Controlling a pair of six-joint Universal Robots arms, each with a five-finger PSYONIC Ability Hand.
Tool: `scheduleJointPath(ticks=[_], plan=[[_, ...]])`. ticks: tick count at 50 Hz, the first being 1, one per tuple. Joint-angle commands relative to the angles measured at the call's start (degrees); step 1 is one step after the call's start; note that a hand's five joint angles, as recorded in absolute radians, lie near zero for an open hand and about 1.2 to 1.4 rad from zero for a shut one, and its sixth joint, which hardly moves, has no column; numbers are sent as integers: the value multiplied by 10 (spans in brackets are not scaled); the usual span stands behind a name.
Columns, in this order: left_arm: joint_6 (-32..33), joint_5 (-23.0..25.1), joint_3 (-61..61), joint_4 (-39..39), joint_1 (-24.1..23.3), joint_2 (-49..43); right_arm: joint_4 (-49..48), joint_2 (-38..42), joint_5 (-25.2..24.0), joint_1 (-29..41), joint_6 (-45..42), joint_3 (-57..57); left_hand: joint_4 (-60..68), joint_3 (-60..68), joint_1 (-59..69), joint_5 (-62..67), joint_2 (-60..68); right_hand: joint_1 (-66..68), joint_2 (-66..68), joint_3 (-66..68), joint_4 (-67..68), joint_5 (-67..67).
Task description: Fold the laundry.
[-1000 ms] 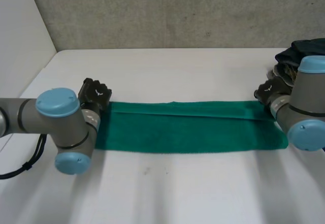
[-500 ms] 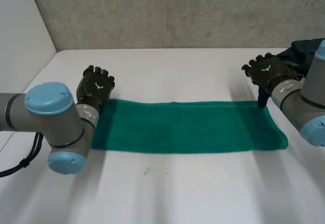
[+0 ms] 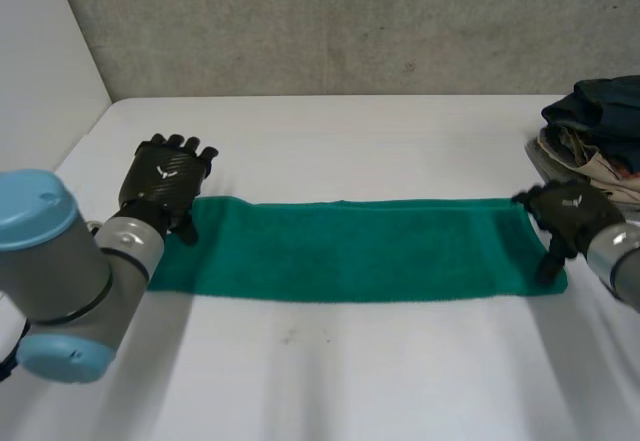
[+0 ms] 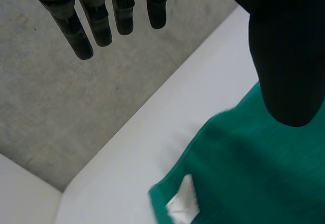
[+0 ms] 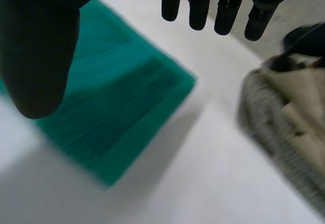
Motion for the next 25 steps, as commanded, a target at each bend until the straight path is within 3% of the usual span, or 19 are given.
scheduleJointPath(ticks=[1,10,17,25], plan=[[-53,23,-34,1,6,30,-19,-6,-54,-22,-8,70,1,-6,7,-6,-2,68,80,74,74,71],[-54,21,-35,1,9,25,-81,17,-56,-28,-9,67,1,-6,7,-6,-2,176,187,181,182,178],[-54,21,-42,2,6,28,-110,42,-45,-43,-38,56,1,-6,7,-6,-2,663,674,668,669,665],[-53,21,-44,4,6,33,-104,41,-19,-89,-70,52,-1,-7,6,-8,-4,663,675,669,669,666]])
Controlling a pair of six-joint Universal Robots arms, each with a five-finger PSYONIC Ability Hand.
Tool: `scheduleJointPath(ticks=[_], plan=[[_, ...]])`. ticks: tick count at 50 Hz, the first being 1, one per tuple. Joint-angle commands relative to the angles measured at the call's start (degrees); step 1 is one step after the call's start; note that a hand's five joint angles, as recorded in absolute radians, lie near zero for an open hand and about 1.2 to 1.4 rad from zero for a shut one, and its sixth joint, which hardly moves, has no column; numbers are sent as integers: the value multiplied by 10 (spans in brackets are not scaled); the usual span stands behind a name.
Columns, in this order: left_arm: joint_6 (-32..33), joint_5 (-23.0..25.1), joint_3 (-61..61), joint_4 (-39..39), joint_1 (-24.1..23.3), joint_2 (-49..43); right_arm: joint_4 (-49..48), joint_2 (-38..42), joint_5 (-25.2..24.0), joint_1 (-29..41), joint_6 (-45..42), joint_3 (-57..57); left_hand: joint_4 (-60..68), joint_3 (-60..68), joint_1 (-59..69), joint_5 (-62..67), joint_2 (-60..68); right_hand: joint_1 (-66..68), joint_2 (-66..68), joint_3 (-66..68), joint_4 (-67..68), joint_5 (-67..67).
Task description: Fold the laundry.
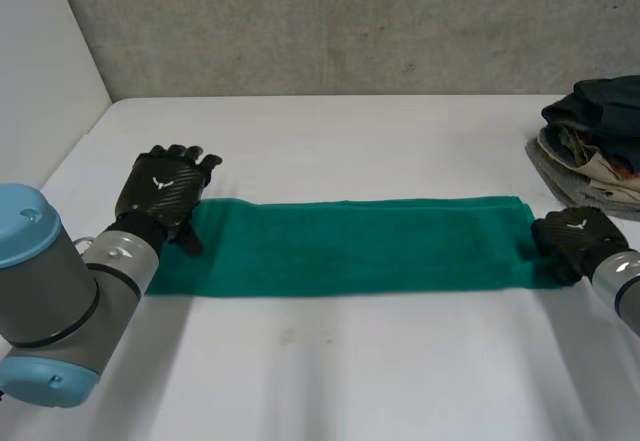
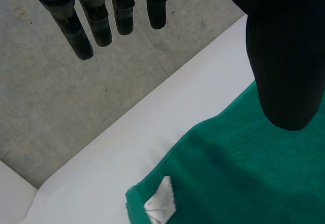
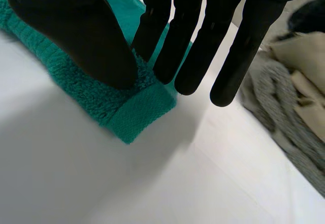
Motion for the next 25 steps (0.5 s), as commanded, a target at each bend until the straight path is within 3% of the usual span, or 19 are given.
scheduleJointPath(ticks=[1,6,15,19,20,25], plan=[[1,0,-3,1,-1,5,6,-4,16,-51,-24,2,-1,-7,6,-8,-4,158,127,120,115,140],[0,0,-8,1,-1,6,10,-17,16,-69,-43,12,-1,-7,6,-8,-4,158,127,120,115,140],[-1,-1,-10,-2,0,17,2,-86,80,-118,-168,-11,-3,-9,4,-10,-5,158,127,120,115,140],[-2,-2,-10,-2,0,27,-3,-108,77,-66,-178,-29,-3,-9,4,-10,-5,158,127,120,115,140],[-2,-2,-10,-2,0,31,-9,-111,72,-13,-176,-43,-3,-9,4,-10,-5,158,127,120,115,140],[-3,-3,-17,-3,1,58,-44,-111,57,125,-157,-80,-3,-9,4,-10,-5,158,127,120,115,140]])
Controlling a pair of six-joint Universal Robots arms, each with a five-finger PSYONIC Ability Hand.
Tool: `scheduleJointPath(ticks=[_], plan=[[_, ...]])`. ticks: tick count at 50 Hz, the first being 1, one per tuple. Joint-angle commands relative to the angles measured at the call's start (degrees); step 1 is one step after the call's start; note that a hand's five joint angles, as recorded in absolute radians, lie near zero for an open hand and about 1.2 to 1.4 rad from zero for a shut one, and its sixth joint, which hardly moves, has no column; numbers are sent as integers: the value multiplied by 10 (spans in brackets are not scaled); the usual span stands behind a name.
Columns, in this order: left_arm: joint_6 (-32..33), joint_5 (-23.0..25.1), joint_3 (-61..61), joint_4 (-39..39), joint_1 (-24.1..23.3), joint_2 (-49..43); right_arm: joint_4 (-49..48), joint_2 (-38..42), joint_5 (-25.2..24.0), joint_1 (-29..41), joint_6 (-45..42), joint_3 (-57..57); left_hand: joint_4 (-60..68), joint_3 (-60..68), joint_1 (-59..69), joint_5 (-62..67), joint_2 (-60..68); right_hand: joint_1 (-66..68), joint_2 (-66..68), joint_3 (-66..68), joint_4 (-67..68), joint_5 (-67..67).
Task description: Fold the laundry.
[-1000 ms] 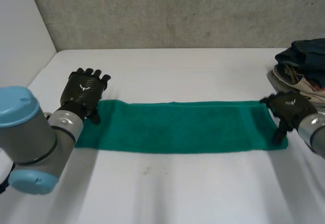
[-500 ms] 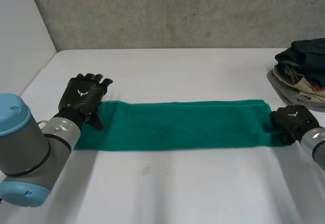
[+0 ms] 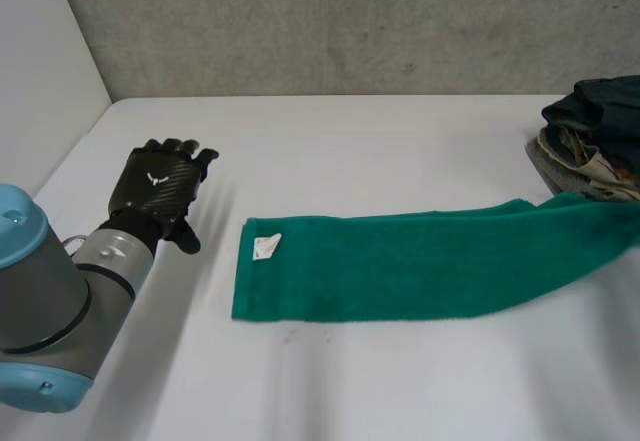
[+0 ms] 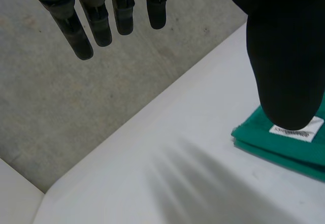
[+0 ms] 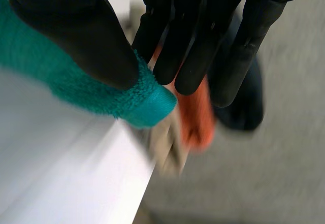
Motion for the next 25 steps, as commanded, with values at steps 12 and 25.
scheduleJointPath(ticks=[12,25], plan=[[-1,0,-42,-1,18,66,-129,154,-140,472,34,-143,-4,-11,2,-11,-7,158,126,117,112,135],[0,4,-29,5,21,55,-123,233,-144,536,42,-144,-6,-12,1,-13,-9,-527,-560,-569,-574,-551]])
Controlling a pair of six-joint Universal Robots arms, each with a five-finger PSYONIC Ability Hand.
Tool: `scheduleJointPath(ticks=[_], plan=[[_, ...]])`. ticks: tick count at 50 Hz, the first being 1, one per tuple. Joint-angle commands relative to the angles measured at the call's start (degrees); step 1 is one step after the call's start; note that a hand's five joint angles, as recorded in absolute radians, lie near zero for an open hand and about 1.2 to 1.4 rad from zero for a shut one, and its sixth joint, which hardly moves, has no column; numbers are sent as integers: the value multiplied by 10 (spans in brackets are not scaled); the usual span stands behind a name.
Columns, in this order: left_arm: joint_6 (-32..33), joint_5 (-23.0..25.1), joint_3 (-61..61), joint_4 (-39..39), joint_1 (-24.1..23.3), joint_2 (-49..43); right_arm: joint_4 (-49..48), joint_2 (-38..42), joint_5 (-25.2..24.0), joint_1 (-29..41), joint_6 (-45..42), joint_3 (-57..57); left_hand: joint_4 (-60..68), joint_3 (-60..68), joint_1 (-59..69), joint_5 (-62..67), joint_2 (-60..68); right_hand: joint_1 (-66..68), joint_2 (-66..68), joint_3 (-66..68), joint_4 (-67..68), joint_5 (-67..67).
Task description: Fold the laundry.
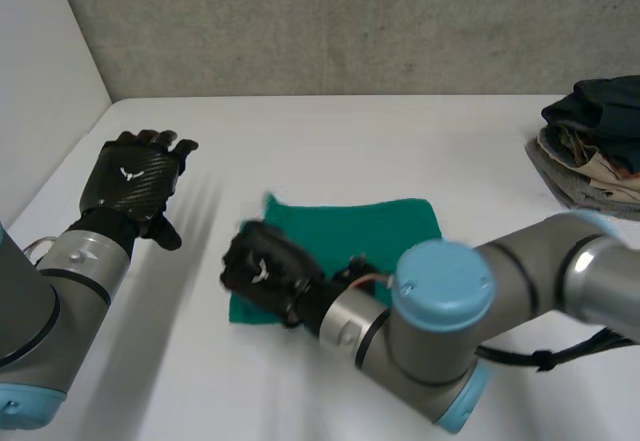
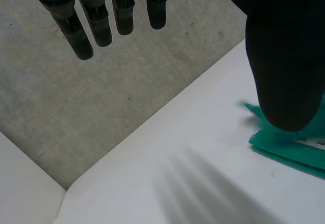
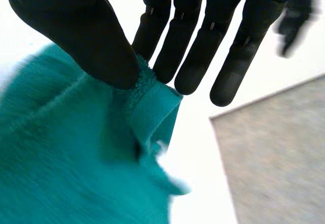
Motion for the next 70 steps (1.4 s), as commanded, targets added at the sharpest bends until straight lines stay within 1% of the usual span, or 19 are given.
scheduleJointPath(ticks=[1,4,13,22,25,28,31,34,38,42,47,53,54,55,56,57,61,66,70], plan=[[0,2,17,5,-6,-10,5,-7,50,4,17,15,-4,-11,2,-11,-7,-531,-558,-564,-566,-552],[-1,0,39,4,-25,-22,10,-52,83,-5,61,35,-4,-11,2,-11,-7,-531,-558,-564,-566,-552],[-1,-1,119,4,-130,-79,86,-161,103,-111,277,95,-3,-9,4,-10,-5,-531,-558,-564,-566,-552],[2,-12,158,0,-188,-158,183,-132,170,-190,233,133,-1,-7,6,-8,-4,-519,-546,-552,-554,-540],[1,-23,155,-2,-188,-158,184,-120,213,-215,180,146,-3,-9,4,-10,-5,-354,-382,-387,-389,-375],[0,-30,150,-3,-188,-154,181,-122,239,-229,141,146,-3,-9,4,-10,-5,-32,-59,-65,-67,-53],[-1,-30,144,-3,-186,-147,181,-124,253,-229,119,141,-3,-9,4,-10,-5,150,123,117,115,129],[0,-30,133,-3,-174,-126,176,-126,261,-228,95,129,-3,-9,4,-10,-5,169,142,136,134,148],[-1,-30,117,-3,-152,-103,150,-129,259,-215,85,103,-4,-11,2,-11,-7,169,142,136,134,148],[-1,-30,103,-3,-139,-81,97,-145,248,-141,81,74,-4,-11,2,-11,-7,169,142,136,134,148],[-1,-32,86,-3,-122,-59,-13,-134,183,-34,82,72,-4,-11,2,-11,-7,169,142,136,134,148],[-13,-46,71,-2,-99,-46,-22,-75,91,10,79,74,-3,-9,4,-10,-5,166,139,133,131,145],[-17,-52,71,-3,-99,-46,-14,-69,78,10,83,74,-3,-9,4,-10,-5,-132,-159,-165,-167,-153],[-21,-57,71,-3,-98,-46,-10,-70,75,10,84,72,-3,-9,4,-10,-5,-325,-352,-358,-360,-346],[-31,-66,72,-3,-98,-46,-4,-72,76,10,89,71,-3,-9,4,-10,-5,-497,-524,-530,-532,-518],[-36,-68,73,-3,-98,-47,3,-74,79,10,94,68,-3,-9,4,-10,-5,-531,-558,-564,-566,-552],[-53,-71,81,-3,-102,-50,28,-89,115,-3,167,58,-1,-7,6,-8,-4,-531,-558,-564,-566,-552],[-70,-69,104,-3,-115,-58,53,-151,123,-95,398,55,3,-4,9,-5,0,-531,-558,-564,-566,-552],[-97,-67,140,-4,-149,-92,105,-163,111,-133,510,35,4,-2,11,-3,1,-531,-558,-564,-566,-552]])
